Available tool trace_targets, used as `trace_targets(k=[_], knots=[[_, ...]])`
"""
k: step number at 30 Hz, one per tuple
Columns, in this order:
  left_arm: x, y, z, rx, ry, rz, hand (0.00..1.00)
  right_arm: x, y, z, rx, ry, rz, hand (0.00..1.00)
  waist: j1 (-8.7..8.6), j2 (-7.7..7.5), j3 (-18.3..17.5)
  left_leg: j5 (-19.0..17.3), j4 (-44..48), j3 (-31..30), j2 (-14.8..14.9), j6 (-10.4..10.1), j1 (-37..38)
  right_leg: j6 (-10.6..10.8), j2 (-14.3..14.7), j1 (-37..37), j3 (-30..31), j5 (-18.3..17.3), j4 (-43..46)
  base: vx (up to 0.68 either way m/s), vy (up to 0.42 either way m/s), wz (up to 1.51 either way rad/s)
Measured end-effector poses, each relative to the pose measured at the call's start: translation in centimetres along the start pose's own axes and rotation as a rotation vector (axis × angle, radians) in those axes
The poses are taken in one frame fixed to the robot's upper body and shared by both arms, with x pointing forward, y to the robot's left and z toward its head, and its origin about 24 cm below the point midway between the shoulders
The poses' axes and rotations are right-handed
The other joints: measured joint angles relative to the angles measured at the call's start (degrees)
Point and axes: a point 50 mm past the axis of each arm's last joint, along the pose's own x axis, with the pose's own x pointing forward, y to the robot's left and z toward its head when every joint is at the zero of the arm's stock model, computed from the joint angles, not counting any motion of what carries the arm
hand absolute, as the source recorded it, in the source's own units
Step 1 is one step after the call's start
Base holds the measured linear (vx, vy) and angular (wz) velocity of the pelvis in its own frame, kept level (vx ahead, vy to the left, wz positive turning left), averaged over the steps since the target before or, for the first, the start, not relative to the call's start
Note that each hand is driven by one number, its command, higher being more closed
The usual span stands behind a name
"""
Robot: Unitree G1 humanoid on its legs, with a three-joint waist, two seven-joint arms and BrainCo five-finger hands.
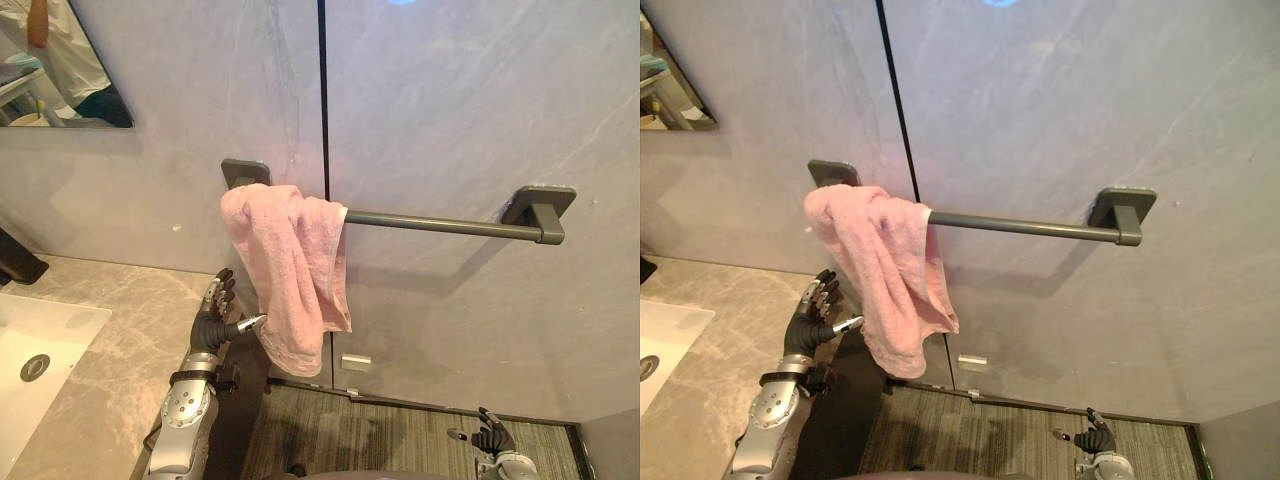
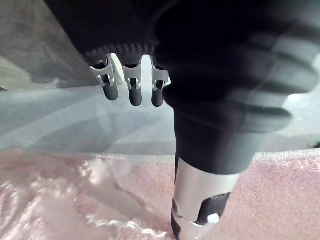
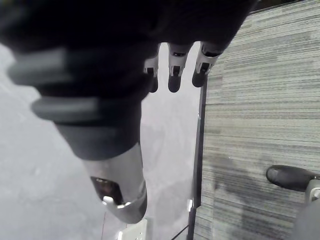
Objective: Organize washtable
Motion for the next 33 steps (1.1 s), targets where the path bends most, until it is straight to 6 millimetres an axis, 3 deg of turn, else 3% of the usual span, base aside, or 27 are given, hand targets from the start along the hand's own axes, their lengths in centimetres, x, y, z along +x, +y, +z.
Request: trace_targets(k=[15, 24, 25, 33], knots=[[0.6, -0.9, 0.4, 0.028, -0.016, -0.057, 0.00, 0.0, 0.5, 0.0, -0.041, 0.003, 0.025, 0.00, -0.16, -0.24, -0.15, 0.04, -0.41, 0.83, -0.12, 0.06, 0.61, 0.08, 0.07, 0.95, 0.85, 1.30, -2.01, -0.02, -0.004, -0.02], [0.3, -2.7, 0.5, 0.020, -0.016, -0.160, 0.00, 0.1, 0.6, 0.1, -0.047, 0.001, 0.030, 0.00, 0.02, -0.26, -0.15, 0.51, -1.56, 1.06, -0.22, 0.14, 1.45, 0.08, 0.08, 1.25, 1.03, 1.33, -2.12, 0.00, 0.000, 0.00], [0.3, -2.8, 0.4, 0.019, -0.015, -0.164, 1.00, 0.1, 0.6, 0.1, -0.048, 0.001, 0.030, 0.00, 0.00, -0.26, -0.15, 0.51, -1.56, 1.08, -0.22, 0.14, 1.46, 0.10, 0.08, 1.25, 1.05, 1.34, -2.12, 0.00, 0.000, 0.00], [0.9, -4.3, 1.8, 0.007, -0.078, -0.234, 1.00, 0.1, 0.7, 0.3, -0.057, -0.005, 0.033, 0.00, -1.06, -0.28, -0.15, 0.50, -1.58, 1.88, -0.17, 0.14, 1.66, 0.00, 0.22, 1.37, 1.83, 2.05, -2.91, -0.03, -0.009, -0.05]])
